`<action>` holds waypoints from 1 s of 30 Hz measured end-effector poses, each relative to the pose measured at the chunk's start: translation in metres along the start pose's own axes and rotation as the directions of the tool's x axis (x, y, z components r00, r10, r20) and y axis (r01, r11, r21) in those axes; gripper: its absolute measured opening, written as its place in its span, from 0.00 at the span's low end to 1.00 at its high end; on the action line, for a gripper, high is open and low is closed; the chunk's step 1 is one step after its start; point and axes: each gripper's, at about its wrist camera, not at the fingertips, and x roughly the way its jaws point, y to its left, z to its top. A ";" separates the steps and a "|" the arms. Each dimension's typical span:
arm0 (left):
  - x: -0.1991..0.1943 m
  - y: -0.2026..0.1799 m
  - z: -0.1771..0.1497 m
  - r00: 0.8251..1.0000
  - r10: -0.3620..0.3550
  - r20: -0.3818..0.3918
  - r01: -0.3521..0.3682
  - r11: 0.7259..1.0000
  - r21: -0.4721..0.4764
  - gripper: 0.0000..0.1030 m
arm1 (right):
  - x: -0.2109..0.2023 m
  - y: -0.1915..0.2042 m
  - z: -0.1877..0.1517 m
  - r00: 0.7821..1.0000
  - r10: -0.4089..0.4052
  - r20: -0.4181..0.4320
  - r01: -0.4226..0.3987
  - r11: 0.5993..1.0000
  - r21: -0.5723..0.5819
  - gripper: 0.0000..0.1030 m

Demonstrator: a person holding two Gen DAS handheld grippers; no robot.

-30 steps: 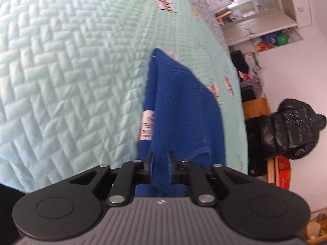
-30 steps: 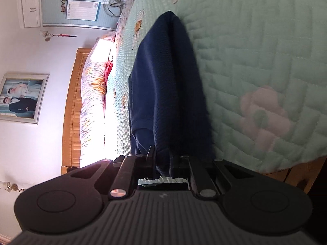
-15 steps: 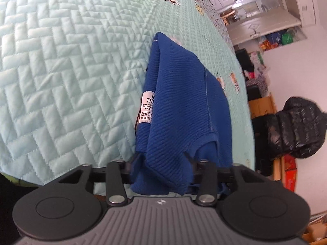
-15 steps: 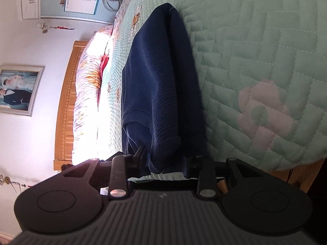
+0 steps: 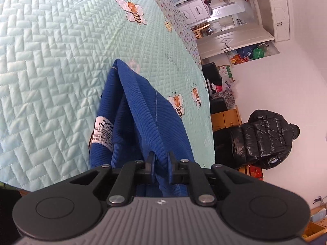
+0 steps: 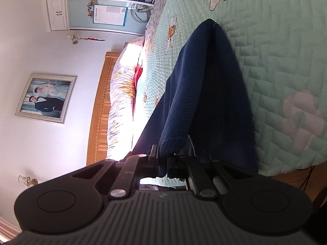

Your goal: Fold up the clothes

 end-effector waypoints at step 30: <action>0.092 -0.033 0.022 0.994 0.087 -0.062 -0.076 0.983 0.166 0.51 | 0.072 0.010 0.039 0.993 0.063 -0.097 -0.069 0.996 -0.061 0.32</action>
